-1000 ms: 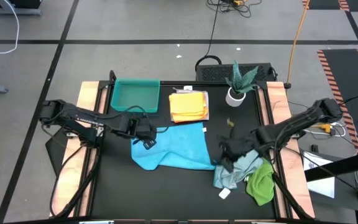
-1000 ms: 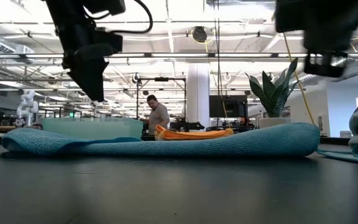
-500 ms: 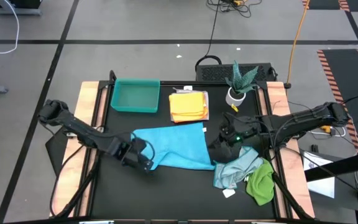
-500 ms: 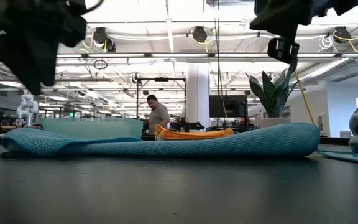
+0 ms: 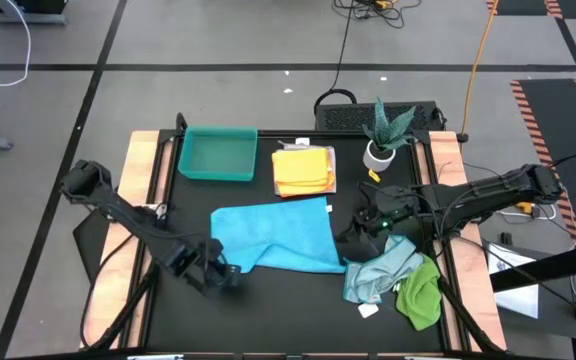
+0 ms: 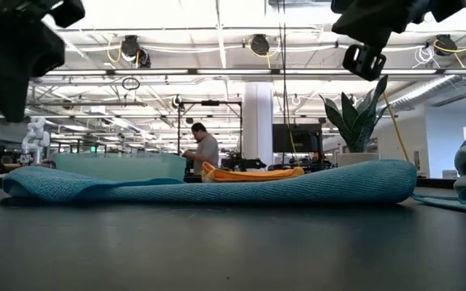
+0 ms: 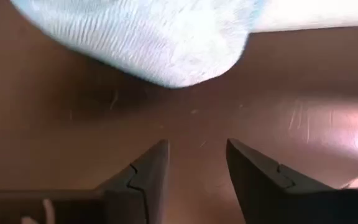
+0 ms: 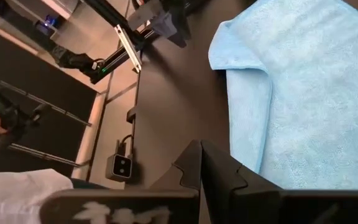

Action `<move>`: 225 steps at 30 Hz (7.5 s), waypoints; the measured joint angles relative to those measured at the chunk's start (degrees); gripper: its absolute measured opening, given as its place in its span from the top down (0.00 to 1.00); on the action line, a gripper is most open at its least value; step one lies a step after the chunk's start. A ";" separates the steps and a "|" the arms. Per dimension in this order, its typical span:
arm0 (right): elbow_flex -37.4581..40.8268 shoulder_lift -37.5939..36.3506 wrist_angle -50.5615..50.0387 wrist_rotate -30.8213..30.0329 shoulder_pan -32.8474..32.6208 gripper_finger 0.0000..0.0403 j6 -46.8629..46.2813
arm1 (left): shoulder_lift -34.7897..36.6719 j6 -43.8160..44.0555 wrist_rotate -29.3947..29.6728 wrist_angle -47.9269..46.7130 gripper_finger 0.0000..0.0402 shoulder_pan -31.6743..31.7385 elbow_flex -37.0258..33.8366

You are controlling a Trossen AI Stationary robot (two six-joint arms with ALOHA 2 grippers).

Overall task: Fold microfiber towels
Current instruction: Fold the blue microfiber towel

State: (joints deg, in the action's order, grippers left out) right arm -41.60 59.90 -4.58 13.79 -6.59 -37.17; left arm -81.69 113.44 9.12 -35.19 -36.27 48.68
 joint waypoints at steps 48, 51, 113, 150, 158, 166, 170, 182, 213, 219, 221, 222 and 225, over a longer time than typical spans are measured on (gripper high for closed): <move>-0.02 0.00 0.04 -0.15 0.00 1.00 0.35 | -0.83 -1.10 9.47 9.94 0.98 5.22 -8.82; -0.02 0.00 0.04 -0.18 0.02 1.00 0.37 | -0.83 -2.17 9.07 10.81 0.98 5.18 -8.09; -28.81 46.52 -8.95 -4.12 2.86 1.00 24.71 | -6.26 -21.46 8.34 -1.54 0.63 8.81 1.54; -23.70 49.66 -10.42 -13.52 12.39 1.00 38.99 | 4.50 -23.05 22.61 -13.01 0.63 9.35 4.25; -20.82 48.78 -19.21 -13.81 13.50 1.00 36.41 | 4.50 -22.94 21.34 -12.73 0.63 9.35 4.25; -13.61 39.10 -21.23 -13.69 10.42 1.00 23.16 | 4.46 -22.95 21.28 -14.13 0.63 9.58 4.23; -8.29 32.37 -20.43 -14.13 8.21 1.00 16.29 | 4.46 -23.28 21.21 -15.36 0.63 9.68 4.23; -4.40 25.70 -13.26 -16.37 9.67 1.00 13.77 | 3.85 -27.01 23.27 -15.33 0.63 12.33 4.23; -4.57 3.11 9.59 -16.73 5.46 1.00 7.87 | -14.94 -72.79 7.42 -2.45 0.98 34.15 4.25; -4.63 3.69 8.63 -16.73 5.46 1.00 6.80 | -15.06 -71.74 8.95 -10.81 0.99 35.53 4.25; -4.61 3.86 7.80 -16.73 5.46 1.00 6.38 | -14.86 -71.59 9.21 -12.80 0.99 36.01 4.16; -4.59 4.00 7.64 -16.73 5.46 1.00 6.38 | -14.95 -71.75 9.21 -12.53 0.99 36.14 4.16; -4.61 4.41 7.57 -16.73 5.46 1.00 6.34 | -14.94 -72.35 9.51 -12.65 0.99 36.30 4.17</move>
State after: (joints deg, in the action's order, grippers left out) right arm -46.22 64.31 2.99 -2.94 -1.13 -30.83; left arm -96.63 41.08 18.62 -47.84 0.03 52.85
